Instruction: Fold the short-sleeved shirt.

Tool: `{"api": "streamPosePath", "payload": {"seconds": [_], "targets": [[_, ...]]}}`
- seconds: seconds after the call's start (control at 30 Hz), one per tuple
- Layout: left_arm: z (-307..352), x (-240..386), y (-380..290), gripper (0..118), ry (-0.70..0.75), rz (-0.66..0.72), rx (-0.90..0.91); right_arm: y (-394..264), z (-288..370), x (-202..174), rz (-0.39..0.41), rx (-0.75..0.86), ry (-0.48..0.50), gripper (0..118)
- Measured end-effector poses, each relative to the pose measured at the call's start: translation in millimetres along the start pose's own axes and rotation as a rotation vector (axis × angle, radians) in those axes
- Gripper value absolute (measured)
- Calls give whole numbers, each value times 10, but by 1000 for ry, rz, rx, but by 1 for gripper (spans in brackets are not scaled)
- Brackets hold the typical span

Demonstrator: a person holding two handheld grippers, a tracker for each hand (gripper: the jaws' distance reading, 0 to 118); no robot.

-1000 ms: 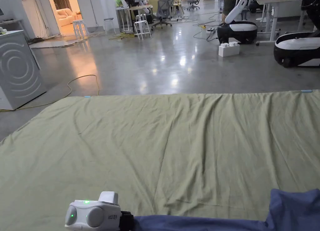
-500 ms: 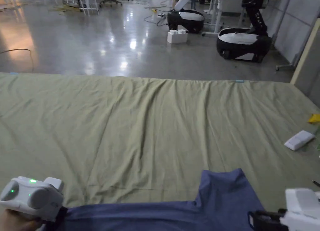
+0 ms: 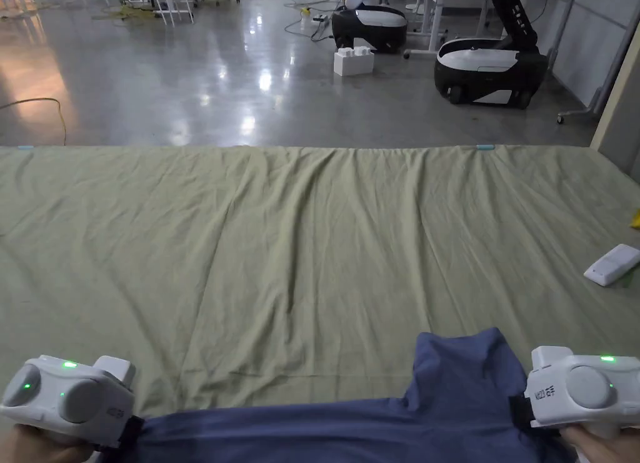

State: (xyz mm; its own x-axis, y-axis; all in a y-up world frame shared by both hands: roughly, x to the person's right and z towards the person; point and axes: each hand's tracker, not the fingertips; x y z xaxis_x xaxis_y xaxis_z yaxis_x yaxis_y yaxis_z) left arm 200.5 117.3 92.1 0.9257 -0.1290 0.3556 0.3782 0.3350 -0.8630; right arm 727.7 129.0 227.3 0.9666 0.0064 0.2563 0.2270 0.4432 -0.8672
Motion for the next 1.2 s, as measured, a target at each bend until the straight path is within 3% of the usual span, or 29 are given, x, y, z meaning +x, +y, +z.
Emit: {"api": "streamPosePath", "payload": {"seconds": [0.07,0.1,0.2,0.3,0.53,0.73,0.77,0.8,0.87,0.9,1.03,1.1,1.2], "targets": [[208,-81,-52,7,-24,59,120,-45,116,86,-87,31,101,1],[405,-103,-112,6,-40,88,193,-60,231,89,-93,44,99,1],[1005,-170,-359,6,-107,87,367,-204,748,118,-43,172,116,1],[1572,-253,-825,6,-98,97,506,-492,1302,183,-54,265,176,1],[1846,-403,-2199,6,-203,255,501,-1744,1978,365,-82,330,129,1],[1295,-248,-2688,7,-186,315,427,-2381,1701,226,-118,262,92,1],[1189,-256,-2694,12,-196,318,428,-2432,1613,219,-122,270,93,2],[1111,-249,-2707,29,-191,323,429,-2461,1543,221,-126,271,87,11],[1021,-227,-2724,67,-134,345,436,-2523,1454,176,-118,254,58,61],[1000,-244,-2739,82,-126,354,435,-2554,1442,171,-113,239,36,77],[1453,-399,-2906,84,-61,412,586,-2698,1581,400,-152,269,21,73],[1941,-387,-3037,85,-3,427,739,-2842,1967,418,-210,412,29,72],[2590,-198,-3130,92,44,426,916,-2888,2515,169,-222,610,88,74]]}}
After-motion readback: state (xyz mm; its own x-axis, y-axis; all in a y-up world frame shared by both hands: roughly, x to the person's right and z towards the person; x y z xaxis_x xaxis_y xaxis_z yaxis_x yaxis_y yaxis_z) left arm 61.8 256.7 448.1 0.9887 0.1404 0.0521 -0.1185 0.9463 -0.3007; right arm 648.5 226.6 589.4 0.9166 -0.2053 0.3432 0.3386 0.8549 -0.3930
